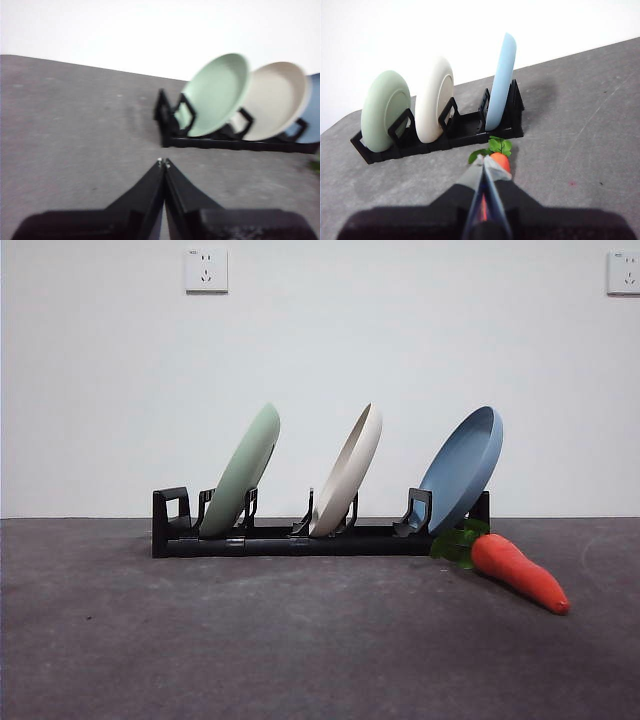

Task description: Take the green plate from the plate rack,put the plate on the table,take the carrot from the table,put the carrot in the plate

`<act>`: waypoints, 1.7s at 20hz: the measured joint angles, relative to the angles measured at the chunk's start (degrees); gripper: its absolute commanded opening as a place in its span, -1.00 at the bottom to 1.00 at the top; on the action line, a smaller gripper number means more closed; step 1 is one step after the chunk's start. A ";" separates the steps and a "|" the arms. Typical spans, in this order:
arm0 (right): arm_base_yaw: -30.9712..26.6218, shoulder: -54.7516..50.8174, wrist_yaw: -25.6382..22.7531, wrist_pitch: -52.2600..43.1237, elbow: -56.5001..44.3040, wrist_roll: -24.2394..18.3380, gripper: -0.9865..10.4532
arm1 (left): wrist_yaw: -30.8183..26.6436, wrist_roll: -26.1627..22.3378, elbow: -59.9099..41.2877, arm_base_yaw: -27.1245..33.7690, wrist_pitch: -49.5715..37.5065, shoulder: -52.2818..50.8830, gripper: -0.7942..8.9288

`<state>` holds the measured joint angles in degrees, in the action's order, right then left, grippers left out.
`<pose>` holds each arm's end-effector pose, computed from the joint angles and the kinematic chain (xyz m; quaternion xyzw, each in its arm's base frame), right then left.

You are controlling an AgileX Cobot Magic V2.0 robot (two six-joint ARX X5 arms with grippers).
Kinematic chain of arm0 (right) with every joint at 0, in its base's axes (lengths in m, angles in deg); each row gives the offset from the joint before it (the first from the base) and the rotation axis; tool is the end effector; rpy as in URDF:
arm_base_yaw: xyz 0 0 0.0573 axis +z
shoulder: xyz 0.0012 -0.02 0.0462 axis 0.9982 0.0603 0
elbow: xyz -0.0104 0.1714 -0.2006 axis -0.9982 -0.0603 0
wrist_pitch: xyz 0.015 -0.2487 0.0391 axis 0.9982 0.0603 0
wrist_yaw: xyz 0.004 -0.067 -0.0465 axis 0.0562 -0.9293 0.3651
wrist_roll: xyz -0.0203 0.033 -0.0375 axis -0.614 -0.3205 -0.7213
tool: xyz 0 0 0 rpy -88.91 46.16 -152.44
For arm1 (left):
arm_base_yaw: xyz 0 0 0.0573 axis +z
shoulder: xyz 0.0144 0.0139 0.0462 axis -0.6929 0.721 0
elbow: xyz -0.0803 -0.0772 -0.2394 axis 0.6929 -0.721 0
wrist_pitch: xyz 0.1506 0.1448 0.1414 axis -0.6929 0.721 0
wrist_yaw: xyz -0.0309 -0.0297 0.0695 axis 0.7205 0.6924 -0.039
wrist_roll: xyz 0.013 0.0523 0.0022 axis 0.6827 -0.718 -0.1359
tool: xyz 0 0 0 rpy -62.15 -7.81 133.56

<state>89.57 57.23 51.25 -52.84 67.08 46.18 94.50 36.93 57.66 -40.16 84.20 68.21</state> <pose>0.0923 0.0108 0.2106 0.1372 0.0685 0.1228 0.9805 0.0832 -0.0008 0.2072 -0.1068 0.0674 -0.0686 0.9896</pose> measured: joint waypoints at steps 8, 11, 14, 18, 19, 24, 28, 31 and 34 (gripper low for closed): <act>0.00 11.98 6.05 10.51 14.10 -2.78 -0.85 | 8.52 0.31 10.58 0.00 7.06 6.84 -0.85; 0.00 16.63 10.29 16.17 19.76 -5.92 -0.85 | 12.48 -0.26 14.97 0.00 10.29 9.92 -0.85; 0.00 20.90 13.84 22.84 25.35 -9.70 -0.85 | 16.35 -1.60 19.30 0.00 13.68 12.79 -0.85; 0.00 25.68 16.52 32.96 32.28 -15.21 -0.85 | 21.73 -4.39 24.59 0.00 19.58 16.63 -0.85; 0.02 26.43 17.09 35.10 33.46 -16.33 -0.85 | 22.73 -5.09 25.55 0.00 21.07 17.40 -0.85; 0.90 29.05 17.97 46.05 37.92 -22.67 -0.85 | 27.65 -10.88 30.71 0.00 31.52 21.31 -0.85; 1.14 29.05 17.97 47.15 37.99 -23.87 -0.82 | 28.30 -13.33 31.30 0.00 35.12 21.86 -0.83; 1.14 29.05 17.97 47.17 37.99 -23.85 -0.27 | 28.33 -13.29 31.30 0.00 36.22 21.86 -0.03; 1.14 29.05 17.97 46.93 37.99 -23.04 0.30 | 28.33 -12.81 31.30 0.00 36.22 21.86 0.42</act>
<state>90.70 86.28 69.21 -5.92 105.07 23.15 122.83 24.12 88.96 -40.16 120.42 90.07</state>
